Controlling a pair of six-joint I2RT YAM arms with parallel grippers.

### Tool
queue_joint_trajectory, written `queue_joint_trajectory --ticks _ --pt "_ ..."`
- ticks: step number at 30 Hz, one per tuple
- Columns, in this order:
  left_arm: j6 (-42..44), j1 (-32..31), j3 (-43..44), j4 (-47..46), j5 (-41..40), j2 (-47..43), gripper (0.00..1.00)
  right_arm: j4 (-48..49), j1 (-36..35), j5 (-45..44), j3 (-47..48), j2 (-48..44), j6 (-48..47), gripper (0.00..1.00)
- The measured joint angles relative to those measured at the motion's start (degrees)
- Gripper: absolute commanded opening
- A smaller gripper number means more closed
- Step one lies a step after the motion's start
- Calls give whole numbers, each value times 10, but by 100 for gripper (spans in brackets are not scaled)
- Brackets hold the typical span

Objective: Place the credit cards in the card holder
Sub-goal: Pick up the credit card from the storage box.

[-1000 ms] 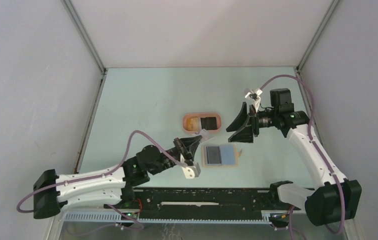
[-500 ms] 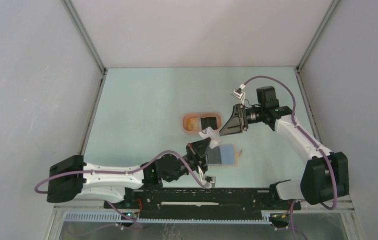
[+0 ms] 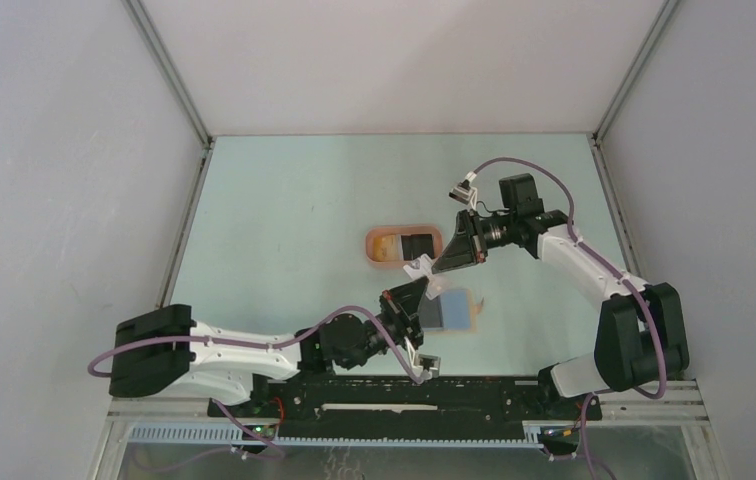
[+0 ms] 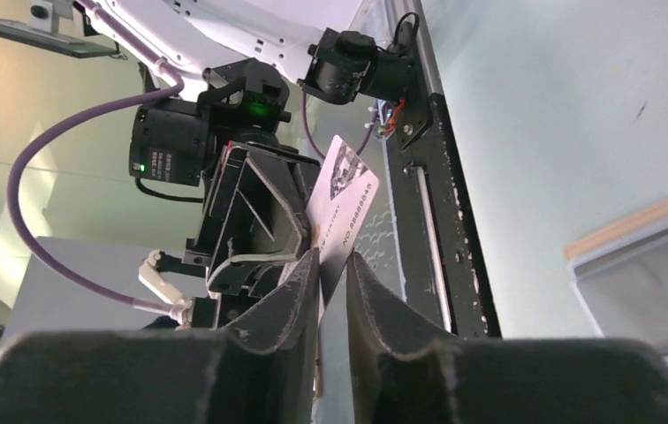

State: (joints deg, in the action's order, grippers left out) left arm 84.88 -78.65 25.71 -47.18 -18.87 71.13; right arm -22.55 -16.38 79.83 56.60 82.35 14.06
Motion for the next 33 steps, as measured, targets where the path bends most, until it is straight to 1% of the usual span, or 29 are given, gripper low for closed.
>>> queue_joint_trajectory --ticks 2,3,5,6,8,11,12,14,19,21,24,25,29,33 --pt "2 0 0 -5 -5 5 0 5 -4 6 0 0 4 3" --pt "3 0 0 -5 -6 7 0 8 -5 8 0 0 6 0" --pt "7 -1 0 -7 -9 11 0 12 -5 13 0 1 13 0" --pt "7 -1 0 -8 -11 12 2 12 -5 13 0 1 13 0" --pt "6 -2 0 -12 -13 14 22 13 -4 13 0 2 14 0" --pt "-16 -3 -1 -16 -13 14 45 14 -4 20 0 2 13 0" --pt "-24 -4 -3 -17 -13 14 51 14 -4 21 0 2 12 0" --pt "-62 -5 -7 -21 -13 11 60 13 0 21 0 2 4 0" --pt "-218 -16 -26 -17 -15 -40 71 -1 16 10 0 -1 -30 0" --pt "-309 -18 -33 -6 -17 -80 75 -14 22 -5 0 -7 -54 0" --pt "-440 -18 -34 26 -23 -141 85 -18 31 -19 -7 -21 -74 0" --pt "-476 -19 -35 35 -25 -156 86 -15 35 -23 -14 -28 -76 0" --pt "-658 -13 -35 70 -37 -204 86 6 52 -41 -49 -48 -77 0" --pt "-836 28 -48 81 -18 -209 84 56 71 -60 -101 -59 -60 0"
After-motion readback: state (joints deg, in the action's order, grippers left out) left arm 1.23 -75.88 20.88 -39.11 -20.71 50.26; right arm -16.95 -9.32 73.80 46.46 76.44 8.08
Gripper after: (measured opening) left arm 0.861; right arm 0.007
